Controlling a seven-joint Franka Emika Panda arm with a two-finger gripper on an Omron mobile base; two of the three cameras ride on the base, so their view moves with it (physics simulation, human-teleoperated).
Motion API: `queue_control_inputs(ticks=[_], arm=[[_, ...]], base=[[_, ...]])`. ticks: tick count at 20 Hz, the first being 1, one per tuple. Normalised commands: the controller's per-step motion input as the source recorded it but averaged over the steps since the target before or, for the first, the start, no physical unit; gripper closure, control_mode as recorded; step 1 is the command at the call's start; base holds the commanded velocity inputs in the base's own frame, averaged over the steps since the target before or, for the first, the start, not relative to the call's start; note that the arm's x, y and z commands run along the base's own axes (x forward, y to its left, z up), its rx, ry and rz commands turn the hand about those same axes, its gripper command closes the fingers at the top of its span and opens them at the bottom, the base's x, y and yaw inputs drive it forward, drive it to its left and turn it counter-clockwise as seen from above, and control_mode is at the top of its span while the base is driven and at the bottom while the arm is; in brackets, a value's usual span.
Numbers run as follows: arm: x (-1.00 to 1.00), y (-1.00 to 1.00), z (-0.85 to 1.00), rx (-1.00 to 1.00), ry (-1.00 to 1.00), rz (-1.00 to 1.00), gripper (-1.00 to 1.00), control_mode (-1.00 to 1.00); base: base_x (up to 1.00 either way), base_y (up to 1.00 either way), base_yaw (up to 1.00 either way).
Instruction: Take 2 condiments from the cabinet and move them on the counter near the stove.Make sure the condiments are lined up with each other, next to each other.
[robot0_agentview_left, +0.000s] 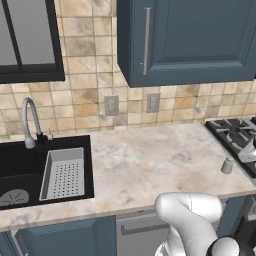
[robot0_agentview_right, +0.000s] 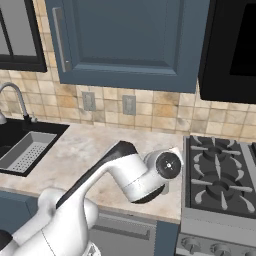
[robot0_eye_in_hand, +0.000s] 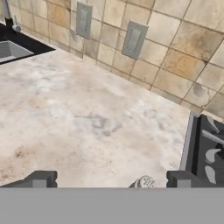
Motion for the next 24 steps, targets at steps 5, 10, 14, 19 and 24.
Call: queue_control_inputs(ticks=[5, 10, 14, 19, 24], arm=[[-0.18, 0.33, 0.47, -0.01, 0.00, 0.00, -1.00, -1.00], [-0.04, 0.28, 0.53, 0.00, 0.00, -0.01, -1.00, -1.00], [-0.05, 0.34, 0.43, 0.00, 0.00, -0.06, -1.00, -1.00], [-0.07, 0.45, 0.16, 0.01, 0.00, -0.13, -1.00, -1.00], [-0.09, 0.52, 0.21, 0.05, 0.01, -0.18, -1.00, -1.00]], base=[[0.00, 0.00, 0.00], [0.00, 0.00, 0.00], [0.00, 0.00, 0.00], [0.00, 0.00, 0.00], [0.00, 0.00, 0.00]])
